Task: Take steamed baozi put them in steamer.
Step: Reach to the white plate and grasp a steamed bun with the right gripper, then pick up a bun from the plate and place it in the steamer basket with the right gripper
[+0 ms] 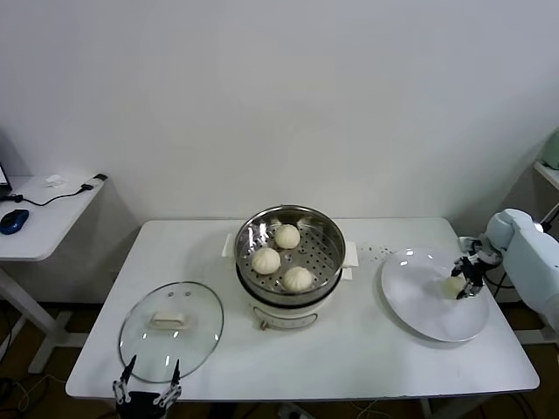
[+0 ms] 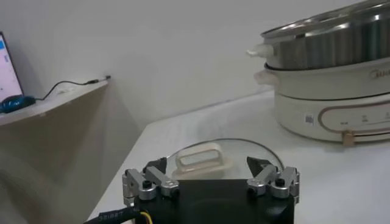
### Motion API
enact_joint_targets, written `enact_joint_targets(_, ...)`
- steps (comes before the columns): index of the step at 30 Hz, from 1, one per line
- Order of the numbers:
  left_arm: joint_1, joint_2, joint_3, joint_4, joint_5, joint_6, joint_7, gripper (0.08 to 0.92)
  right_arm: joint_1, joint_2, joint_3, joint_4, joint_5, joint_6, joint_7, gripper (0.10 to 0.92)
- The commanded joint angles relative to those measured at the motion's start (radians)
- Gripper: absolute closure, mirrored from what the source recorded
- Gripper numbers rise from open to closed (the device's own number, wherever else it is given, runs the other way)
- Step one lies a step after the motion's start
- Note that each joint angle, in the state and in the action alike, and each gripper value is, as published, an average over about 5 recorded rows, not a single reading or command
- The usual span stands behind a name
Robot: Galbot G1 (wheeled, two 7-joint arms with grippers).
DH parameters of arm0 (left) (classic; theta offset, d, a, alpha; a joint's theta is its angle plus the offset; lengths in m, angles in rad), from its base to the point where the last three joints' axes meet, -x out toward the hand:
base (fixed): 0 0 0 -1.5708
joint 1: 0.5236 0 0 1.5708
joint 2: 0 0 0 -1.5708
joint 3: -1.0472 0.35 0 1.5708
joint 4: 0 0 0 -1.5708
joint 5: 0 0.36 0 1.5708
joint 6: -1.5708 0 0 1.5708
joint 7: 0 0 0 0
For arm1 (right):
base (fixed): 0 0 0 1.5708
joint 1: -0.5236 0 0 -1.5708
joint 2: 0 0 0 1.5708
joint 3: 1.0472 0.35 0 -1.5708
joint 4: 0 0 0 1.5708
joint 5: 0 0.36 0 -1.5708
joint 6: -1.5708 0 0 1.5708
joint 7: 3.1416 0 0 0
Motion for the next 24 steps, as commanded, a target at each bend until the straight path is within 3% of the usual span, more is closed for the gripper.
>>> enact_joint_targets(1,0.004,-0.004,0.0,-0.003,-0.001,-0.002,0.0,0.177,0.008,0.002,-0.007,-0.008,0.021,0.004,-0.002,0.457)
enact_joint_targets(8,0.005,-0.003,0.005,-0.007,0.002,-0.001,-0.001,0.177,0.148,-0.025,-0.24,0.043,0.263,-0.026,-0.002,0.474)
enact_joint_targets(16,0.014,-0.005,0.023,-0.015,0.003,-0.007,0.003,0.177,0.592,0.038,-0.877,0.15,0.778,-0.144,-0.034,0.466)
enact_joint_targets(24,0.014,0.001,0.054,-0.022,0.017,-0.011,0.014,0.177,0.876,0.199,-1.205,0.307,1.184,-0.298,-0.005,0.458)
